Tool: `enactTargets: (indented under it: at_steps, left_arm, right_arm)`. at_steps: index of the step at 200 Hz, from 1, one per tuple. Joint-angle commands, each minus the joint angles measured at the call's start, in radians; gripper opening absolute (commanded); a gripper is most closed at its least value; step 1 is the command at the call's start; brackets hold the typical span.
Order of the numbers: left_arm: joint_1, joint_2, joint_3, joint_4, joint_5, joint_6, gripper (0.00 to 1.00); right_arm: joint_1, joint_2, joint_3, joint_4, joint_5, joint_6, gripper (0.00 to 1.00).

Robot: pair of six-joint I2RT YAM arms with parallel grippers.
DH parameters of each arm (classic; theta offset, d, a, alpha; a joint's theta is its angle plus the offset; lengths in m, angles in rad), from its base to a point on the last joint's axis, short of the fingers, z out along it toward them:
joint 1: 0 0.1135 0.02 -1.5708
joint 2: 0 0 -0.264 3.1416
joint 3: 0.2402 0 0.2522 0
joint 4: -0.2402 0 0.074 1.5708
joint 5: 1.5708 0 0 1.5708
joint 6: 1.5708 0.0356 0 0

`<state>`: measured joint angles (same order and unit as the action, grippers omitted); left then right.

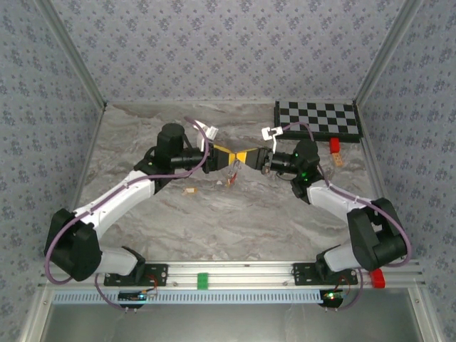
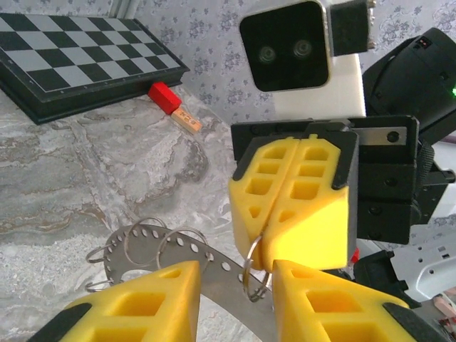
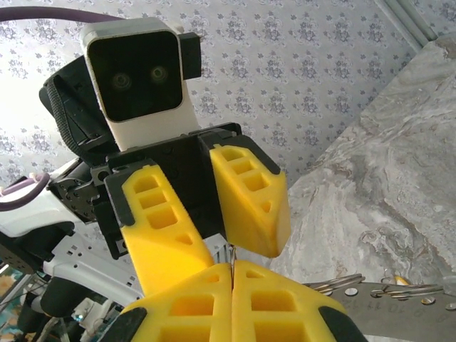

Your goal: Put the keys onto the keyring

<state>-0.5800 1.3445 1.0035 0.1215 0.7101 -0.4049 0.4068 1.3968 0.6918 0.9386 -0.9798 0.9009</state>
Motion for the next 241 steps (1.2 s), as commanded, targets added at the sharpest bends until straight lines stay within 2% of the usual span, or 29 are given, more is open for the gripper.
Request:
enactTargets:
  at_steps: [1, 55, 89, 106, 133, 157, 176, 200, 241]
  left_arm:
    - [-0.003, -0.021, 0.045, -0.008, -0.015, 0.025, 0.31]
    - [-0.003, -0.017, 0.044, -0.005, -0.001, 0.024, 0.31]
    - [0.010, -0.065, 0.032, -0.028, -0.067, 0.040, 0.34]
    - [0.023, -0.101, 0.009, -0.044, -0.169, 0.043, 0.38]
    - [0.039, -0.151, -0.033, -0.103, -0.406, 0.039, 0.55]
    - [0.056, -0.186, -0.096, -0.112, -0.493, 0.028, 0.58]
    - [0.060, -0.212, -0.153, -0.114, -0.592, 0.009, 0.72]
    - [0.069, -0.228, -0.212, -0.131, -0.704, -0.003, 0.76]
    - [0.093, -0.227, -0.258, -0.226, -0.768, -0.035, 0.76]
  right_arm:
    - [0.007, -0.043, 0.018, -0.062, 0.021, -0.092, 0.00]
    - [0.013, -0.054, 0.016, -0.078, 0.026, -0.113, 0.00]
    - [0.013, -0.082, -0.008, -0.104, 0.059, -0.176, 0.00]
    - [0.013, -0.112, -0.019, -0.154, 0.093, -0.234, 0.00]
    - [0.019, -0.183, -0.022, -0.327, 0.173, -0.377, 0.00]
    - [0.039, -0.250, -0.027, -0.468, 0.256, -0.490, 0.00]
    - [0.050, -0.294, -0.036, -0.525, 0.313, -0.542, 0.00]
    - [0.062, -0.341, -0.059, -0.554, 0.373, -0.581, 0.00]
    - [0.097, -0.409, -0.089, -0.616, 0.465, -0.635, 0.00]
